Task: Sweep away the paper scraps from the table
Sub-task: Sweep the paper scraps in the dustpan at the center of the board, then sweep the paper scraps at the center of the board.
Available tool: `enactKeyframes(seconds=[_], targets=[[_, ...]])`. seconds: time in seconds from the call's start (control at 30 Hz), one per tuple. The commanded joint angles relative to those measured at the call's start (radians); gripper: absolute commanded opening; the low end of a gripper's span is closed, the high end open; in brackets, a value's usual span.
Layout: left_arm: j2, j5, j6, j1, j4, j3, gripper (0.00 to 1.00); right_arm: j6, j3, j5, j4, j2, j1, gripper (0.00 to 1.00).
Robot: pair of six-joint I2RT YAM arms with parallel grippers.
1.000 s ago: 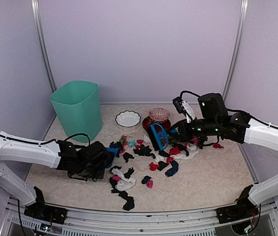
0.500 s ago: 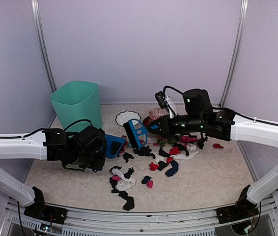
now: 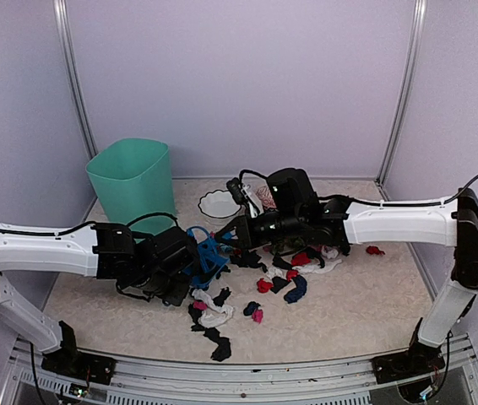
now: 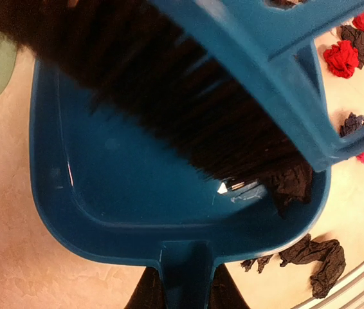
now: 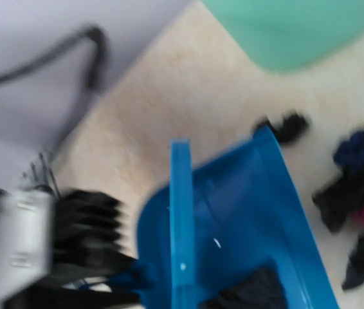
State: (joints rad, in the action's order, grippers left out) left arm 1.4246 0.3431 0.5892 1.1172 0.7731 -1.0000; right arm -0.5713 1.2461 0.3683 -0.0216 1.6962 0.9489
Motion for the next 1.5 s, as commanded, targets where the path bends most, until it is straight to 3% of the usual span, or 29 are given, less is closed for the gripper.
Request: enactKeyframes(seconds=[0.0, 0.47, 0.63, 0.9, 1.13, 1.47], targets=[[0.013, -0.003, -0.025, 0.007, 0.020, -0.034, 0.00, -0.022, 0.013, -0.003, 0.028, 0.040, 0.010, 0.00], [-0.006, -0.004, 0.005, 0.007, 0.101, -0.013, 0.00, 0.059, -0.008, -0.418, 0.248, -0.125, 0.010, 0.00], [-0.015, 0.029, 0.040, 0.007, 0.139, -0.015, 0.00, 0.068, -0.058, -0.335, 0.210, -0.219, 0.009, 0.00], [-0.090, 0.083, 0.123, -0.002, 0.179, -0.018, 0.00, 0.103, -0.198, -0.009, 0.172, -0.323, 0.010, 0.00], [-0.173, 0.138, 0.185, -0.028, 0.216, -0.015, 0.00, 0.230, -0.234, 0.215, 0.237, -0.299, 0.066, 0.00], [-0.266, 0.218, 0.231, -0.040, 0.207, -0.042, 0.00, 0.400, -0.091, 0.195, 0.386, -0.083, 0.183, 0.00]])
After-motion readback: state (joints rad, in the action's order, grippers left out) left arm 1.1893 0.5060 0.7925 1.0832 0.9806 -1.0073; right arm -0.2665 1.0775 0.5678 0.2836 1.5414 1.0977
